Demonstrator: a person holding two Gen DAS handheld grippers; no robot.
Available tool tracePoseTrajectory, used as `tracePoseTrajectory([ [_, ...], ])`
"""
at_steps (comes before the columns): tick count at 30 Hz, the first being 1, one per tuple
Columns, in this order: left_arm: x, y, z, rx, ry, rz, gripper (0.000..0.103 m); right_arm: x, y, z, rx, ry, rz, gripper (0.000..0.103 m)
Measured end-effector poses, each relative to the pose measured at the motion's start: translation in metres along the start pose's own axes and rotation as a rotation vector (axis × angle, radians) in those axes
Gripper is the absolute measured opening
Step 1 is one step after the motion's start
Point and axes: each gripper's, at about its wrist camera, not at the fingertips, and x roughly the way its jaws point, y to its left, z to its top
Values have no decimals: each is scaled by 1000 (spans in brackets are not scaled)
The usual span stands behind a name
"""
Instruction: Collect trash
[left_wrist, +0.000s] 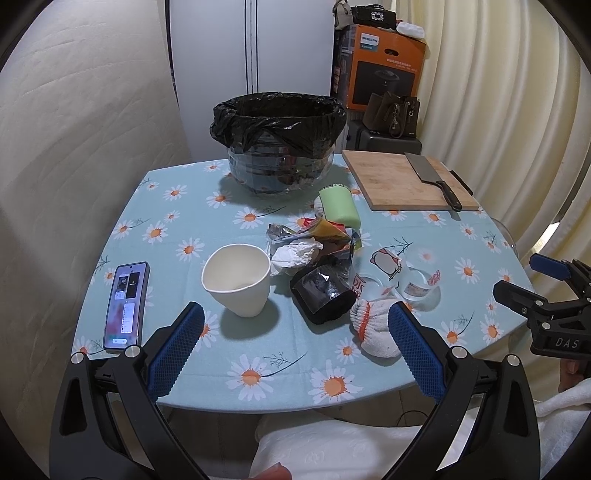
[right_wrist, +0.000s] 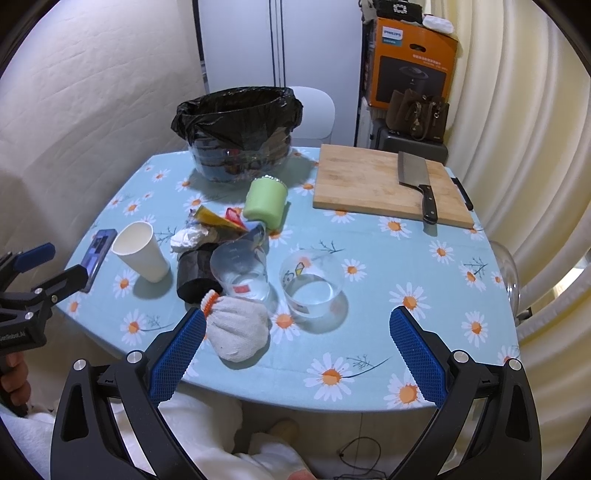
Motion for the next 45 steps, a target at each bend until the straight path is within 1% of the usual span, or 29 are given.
tracePoseTrajectory([
  [19,2,-4,1,-3,6,9,98,3,-8,3,14,14,19,96],
  [31,4,-2,1,-18,10,10,98,5,-10,0,7,15,23,96],
  [34,6,-2,0,-19,14,11,98,6,-10,1,7,23,12,96],
  [42,5,-5,-1,-15,11,8,98,13,-13,0,21,54,53,95],
  [45,4,-3,-1,-31,11,-18,97,13,-12,0,16,58,60,95],
])
